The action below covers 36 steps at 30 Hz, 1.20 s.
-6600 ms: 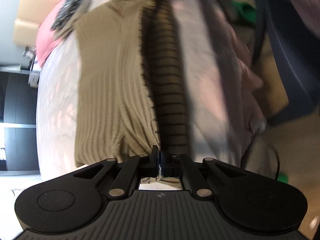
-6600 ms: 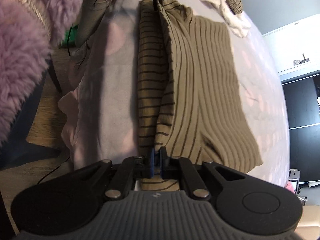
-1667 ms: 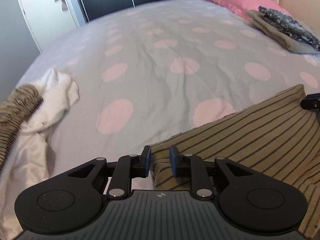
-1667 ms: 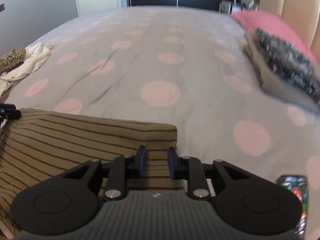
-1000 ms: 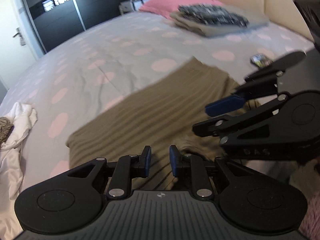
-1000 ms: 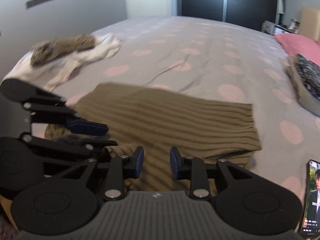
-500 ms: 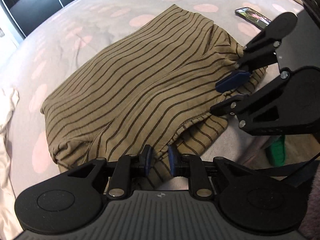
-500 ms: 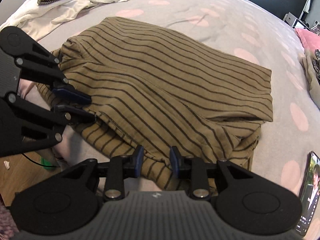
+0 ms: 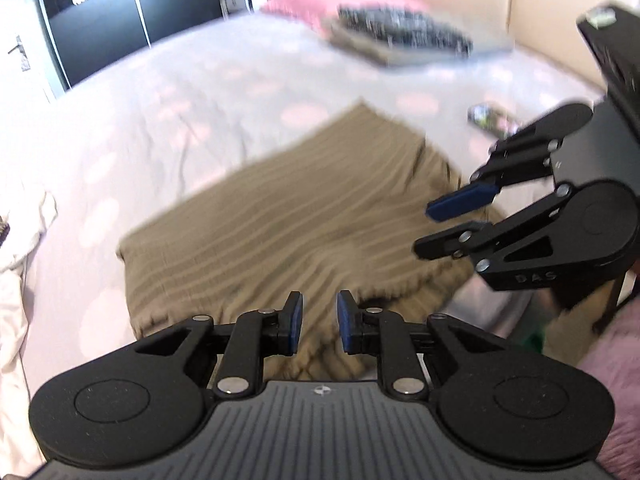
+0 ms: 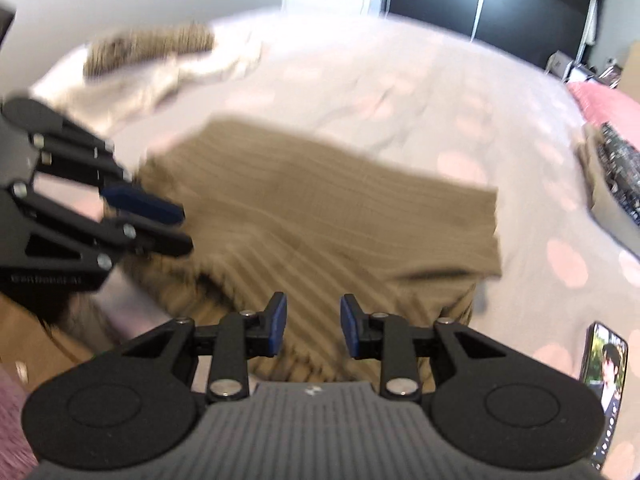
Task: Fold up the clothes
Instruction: 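Pinch the folded brown shirt edge with the left tool while the right tool pinches beside it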
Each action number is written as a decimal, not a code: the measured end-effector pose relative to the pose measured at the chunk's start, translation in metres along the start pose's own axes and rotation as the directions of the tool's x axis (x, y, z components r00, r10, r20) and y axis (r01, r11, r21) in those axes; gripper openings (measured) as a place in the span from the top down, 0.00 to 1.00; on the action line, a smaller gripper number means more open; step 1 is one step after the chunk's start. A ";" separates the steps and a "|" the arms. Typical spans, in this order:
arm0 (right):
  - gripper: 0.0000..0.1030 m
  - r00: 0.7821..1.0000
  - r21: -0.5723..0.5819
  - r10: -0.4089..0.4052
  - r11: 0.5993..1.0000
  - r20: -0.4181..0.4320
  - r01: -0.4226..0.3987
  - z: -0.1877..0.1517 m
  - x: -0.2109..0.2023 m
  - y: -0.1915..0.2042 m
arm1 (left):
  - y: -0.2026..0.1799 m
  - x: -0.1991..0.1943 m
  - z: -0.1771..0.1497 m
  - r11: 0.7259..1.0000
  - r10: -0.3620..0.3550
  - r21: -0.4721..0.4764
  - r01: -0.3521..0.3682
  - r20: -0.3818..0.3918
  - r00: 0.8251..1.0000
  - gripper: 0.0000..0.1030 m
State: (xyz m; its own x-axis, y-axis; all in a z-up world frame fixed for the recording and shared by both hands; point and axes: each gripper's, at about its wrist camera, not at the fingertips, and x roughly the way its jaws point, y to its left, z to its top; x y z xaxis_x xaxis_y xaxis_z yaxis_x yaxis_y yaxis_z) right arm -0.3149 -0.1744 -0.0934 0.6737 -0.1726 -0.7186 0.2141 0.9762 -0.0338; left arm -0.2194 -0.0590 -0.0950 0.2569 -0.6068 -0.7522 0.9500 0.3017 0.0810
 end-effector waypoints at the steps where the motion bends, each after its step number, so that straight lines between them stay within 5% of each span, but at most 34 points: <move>1: 0.63 1.000 0.014 -0.012 1.000 0.027 0.012 0.002 -0.002 -0.002 | 0.003 0.000 0.002 1.000 0.015 -0.018 -0.015 0.017 1.000 0.83; 6: 0.48 0.995 0.098 -0.086 0.992 0.044 0.081 0.012 0.006 -0.015 | 0.031 0.005 0.008 0.971 0.143 -0.197 -0.133 0.038 0.989 0.83; 10: 0.31 0.991 0.197 -0.135 0.972 0.010 0.130 0.016 0.015 -0.039 | 0.062 0.008 0.013 0.903 0.230 -0.372 -0.215 -0.005 0.973 0.83; 16: 0.28 0.990 0.367 -0.134 0.920 -0.043 0.140 0.021 0.028 -0.076 | 0.115 0.010 -0.003 0.767 0.225 -0.598 -0.231 -0.086 0.970 0.73; 23: 0.28 0.994 0.589 -0.072 0.801 -0.083 0.108 0.017 0.043 -0.116 | 0.136 0.018 -0.019 0.689 0.167 -0.701 -0.184 -0.094 0.982 0.58; 29: 0.28 0.991 0.642 -0.030 0.759 -0.128 0.106 0.011 0.064 -0.124 | 0.143 0.040 -0.030 0.641 0.084 -0.751 -0.160 -0.138 0.987 0.53; 36: 0.26 0.988 0.643 -0.009 0.758 -0.152 0.106 0.002 0.083 -0.125 | 0.137 0.049 -0.029 0.677 0.081 -0.718 -0.162 -0.147 0.986 0.35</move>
State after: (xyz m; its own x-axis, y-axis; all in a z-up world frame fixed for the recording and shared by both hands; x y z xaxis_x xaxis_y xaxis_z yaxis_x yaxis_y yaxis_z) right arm -0.2841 -0.3109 -0.1476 0.5563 -0.1590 -0.8156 0.6887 0.6375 0.3454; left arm -0.0820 -0.0262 -0.1393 0.3038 -0.4658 -0.8311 0.4733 0.8309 -0.2927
